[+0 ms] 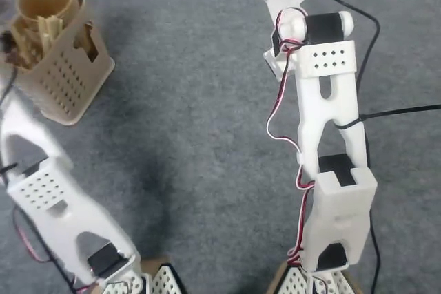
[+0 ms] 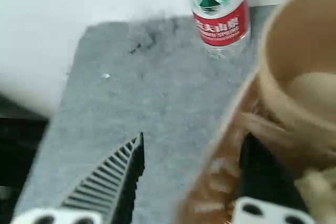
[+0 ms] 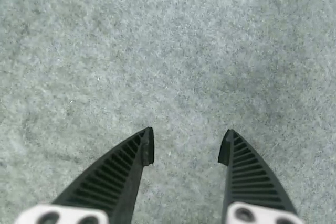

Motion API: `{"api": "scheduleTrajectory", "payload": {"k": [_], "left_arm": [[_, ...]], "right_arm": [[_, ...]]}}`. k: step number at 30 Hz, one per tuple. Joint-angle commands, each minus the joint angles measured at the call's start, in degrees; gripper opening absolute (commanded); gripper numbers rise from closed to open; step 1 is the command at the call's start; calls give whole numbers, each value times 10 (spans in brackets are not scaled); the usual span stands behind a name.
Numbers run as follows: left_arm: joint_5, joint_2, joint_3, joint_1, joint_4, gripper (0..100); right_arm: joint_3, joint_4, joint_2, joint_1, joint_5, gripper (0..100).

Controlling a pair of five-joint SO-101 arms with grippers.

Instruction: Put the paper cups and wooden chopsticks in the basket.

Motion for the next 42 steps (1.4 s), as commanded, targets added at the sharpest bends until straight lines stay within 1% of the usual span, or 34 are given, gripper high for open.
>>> {"api": "scheduleTrajectory", "payload": {"k": [1,4,8,9,10,12,13,14,16,22,28,31,35,42], "left_arm": [[-18,-27,47,33,-6,271],[-25,-27,88,42,-5,271],[-50,-27,132,45,-8,264],[-59,-27,144,46,-8,246],[-75,-27,154,46,-6,211],[-100,-27,172,47,-5,104],[-103,-27,182,47,-6,39],[-104,-27,194,48,-8,0],[-104,-27,211,55,-8,18],[-101,-27,224,70,-1,9],[-101,-34,218,96,54,9],[-97,-32,182,107,91,9],[-62,-29,107,119,131,9],[-60,-29,28,137,195,9]], "right_arm": [[-3,8,-2,1,-5,216],[-4,2,-2,-20,-5,216],[-4,-29,-2,-76,-2,216],[-4,-40,-2,-91,0,216],[-4,-50,-2,-104,0,216],[-4,-65,-2,-126,0,216],[-4,-71,-2,-134,0,216],[-4,-74,-1,-141,0,216],[-4,-75,8,-147,0,216],[-4,-65,66,-142,0,216],[-4,-59,89,-138,0,216],[-4,-60,92,-140,0,216],[-4,-65,93,-140,0,216],[-4,-65,94,-140,0,216]]}}
